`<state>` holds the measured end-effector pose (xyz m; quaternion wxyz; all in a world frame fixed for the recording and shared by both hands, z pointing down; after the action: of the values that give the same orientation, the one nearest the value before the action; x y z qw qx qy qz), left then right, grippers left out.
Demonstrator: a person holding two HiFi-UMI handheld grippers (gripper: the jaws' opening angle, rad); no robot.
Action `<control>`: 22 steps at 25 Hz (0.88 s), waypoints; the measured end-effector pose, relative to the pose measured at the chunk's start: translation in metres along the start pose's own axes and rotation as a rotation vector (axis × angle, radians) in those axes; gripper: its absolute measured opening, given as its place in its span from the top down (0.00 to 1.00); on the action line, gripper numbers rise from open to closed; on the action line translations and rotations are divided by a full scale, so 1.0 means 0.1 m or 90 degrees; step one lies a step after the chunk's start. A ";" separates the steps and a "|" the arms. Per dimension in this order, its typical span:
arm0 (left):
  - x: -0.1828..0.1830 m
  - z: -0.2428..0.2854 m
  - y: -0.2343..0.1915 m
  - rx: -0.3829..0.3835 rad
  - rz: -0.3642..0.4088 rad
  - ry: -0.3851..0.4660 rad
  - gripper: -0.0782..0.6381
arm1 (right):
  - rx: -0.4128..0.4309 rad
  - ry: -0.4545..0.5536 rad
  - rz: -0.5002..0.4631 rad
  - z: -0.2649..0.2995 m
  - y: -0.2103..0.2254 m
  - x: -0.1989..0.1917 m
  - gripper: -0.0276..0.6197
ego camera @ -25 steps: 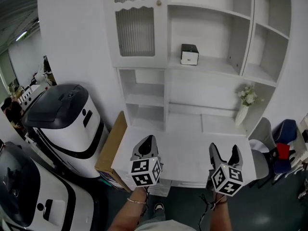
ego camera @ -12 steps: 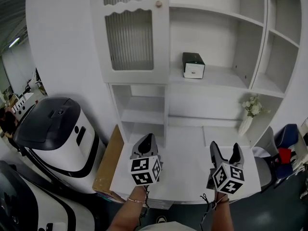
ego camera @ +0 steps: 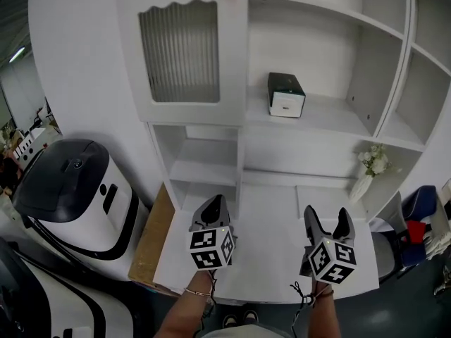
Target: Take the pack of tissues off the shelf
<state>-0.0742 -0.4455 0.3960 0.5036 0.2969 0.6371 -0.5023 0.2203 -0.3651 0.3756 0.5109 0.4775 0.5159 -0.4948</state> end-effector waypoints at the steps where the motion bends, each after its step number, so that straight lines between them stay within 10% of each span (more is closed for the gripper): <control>1: -0.01 0.02 0.01 0.002 -0.002 0.000 0.87 | 0.004 -0.002 0.000 0.03 0.00 0.00 0.27; 22: 0.47 0.41 0.08 0.029 0.034 0.045 0.87 | 0.078 0.080 0.060 0.60 -0.03 0.67 0.27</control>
<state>-0.0684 -0.4872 0.3502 0.4873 0.3429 0.6344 -0.4925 0.2187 -0.4263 0.3089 0.4698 0.5618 0.4928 -0.4700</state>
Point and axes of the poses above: the fingertips, and each gripper's own axes: z forward along the fingers, y to its right, x out of its top, the point moved 7 cm from there along -z, backward along the fingers, and after that the axes turned 10 degrees about -z, right-handed, at the moved point
